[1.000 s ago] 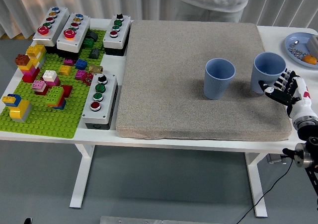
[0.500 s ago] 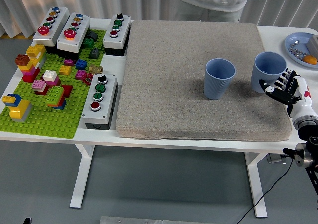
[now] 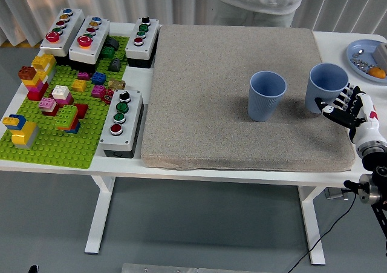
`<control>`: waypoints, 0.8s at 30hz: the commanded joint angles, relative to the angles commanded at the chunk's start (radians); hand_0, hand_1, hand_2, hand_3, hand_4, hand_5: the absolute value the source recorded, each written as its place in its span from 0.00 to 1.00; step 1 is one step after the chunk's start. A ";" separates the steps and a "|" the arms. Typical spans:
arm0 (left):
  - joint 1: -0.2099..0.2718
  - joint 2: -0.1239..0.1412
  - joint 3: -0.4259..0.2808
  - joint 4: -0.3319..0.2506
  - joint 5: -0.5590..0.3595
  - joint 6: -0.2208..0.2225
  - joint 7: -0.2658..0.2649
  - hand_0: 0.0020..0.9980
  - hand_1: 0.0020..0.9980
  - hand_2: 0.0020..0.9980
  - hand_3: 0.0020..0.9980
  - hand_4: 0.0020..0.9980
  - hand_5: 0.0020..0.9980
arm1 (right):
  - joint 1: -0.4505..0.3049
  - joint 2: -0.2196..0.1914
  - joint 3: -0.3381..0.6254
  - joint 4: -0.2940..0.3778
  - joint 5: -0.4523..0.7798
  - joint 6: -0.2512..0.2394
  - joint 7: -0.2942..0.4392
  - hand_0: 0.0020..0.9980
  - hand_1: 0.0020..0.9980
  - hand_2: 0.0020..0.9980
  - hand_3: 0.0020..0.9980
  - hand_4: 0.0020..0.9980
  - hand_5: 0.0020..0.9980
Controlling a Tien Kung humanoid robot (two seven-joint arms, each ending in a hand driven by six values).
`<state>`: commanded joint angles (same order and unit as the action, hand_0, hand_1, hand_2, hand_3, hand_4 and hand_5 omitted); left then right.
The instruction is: Pick cup pour cup place
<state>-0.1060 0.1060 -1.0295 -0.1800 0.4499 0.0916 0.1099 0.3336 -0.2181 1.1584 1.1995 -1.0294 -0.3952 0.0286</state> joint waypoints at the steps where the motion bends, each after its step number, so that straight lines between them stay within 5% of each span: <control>1: 0.000 0.000 0.000 0.000 0.000 0.000 0.000 0.70 0.68 0.74 0.67 0.48 0.98 | 0.000 0.000 0.000 0.000 0.000 0.000 0.000 0.84 0.70 0.62 0.69 0.76 0.22; 24: 0.005 0.003 0.004 0.000 -0.006 0.000 -0.001 0.70 0.68 0.74 0.67 0.47 0.98 | 0.036 0.001 -0.035 0.004 -0.073 -0.022 -0.011 0.84 0.70 0.62 0.69 0.76 0.22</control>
<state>-0.1015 0.1095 -1.0252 -0.1800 0.4440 0.0917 0.1093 0.3700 -0.2166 1.1229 1.2039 -1.1025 -0.4174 0.0177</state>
